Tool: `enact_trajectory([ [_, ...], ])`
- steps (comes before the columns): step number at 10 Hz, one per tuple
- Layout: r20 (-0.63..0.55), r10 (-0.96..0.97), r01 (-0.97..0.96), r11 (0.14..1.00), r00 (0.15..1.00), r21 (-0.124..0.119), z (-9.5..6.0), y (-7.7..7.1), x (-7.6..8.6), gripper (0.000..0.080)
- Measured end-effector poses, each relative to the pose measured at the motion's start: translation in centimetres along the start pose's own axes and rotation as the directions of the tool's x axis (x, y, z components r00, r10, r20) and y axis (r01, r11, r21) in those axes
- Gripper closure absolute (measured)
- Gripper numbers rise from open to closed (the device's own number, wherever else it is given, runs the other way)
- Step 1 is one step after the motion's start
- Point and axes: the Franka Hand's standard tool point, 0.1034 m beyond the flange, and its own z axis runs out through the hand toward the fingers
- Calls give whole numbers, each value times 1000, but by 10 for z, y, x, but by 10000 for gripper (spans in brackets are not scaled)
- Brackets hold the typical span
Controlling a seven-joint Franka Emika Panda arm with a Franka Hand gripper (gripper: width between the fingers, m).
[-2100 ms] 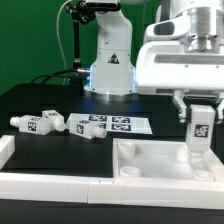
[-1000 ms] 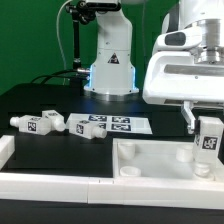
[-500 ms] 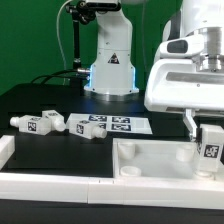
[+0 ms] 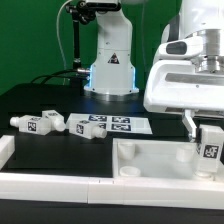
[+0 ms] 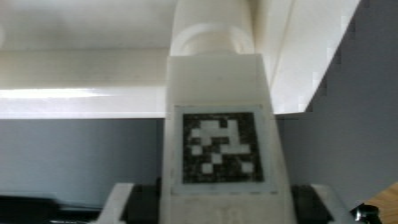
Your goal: Assemble one leg
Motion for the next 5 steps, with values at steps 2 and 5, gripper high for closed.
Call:
enact_trajectory([
  [2, 7, -1, 1, 1000, 1000, -1, 1, 0, -1, 320],
  [5, 47, 5, -5, 1000, 999, -3, 3, 2, -3, 162],
])
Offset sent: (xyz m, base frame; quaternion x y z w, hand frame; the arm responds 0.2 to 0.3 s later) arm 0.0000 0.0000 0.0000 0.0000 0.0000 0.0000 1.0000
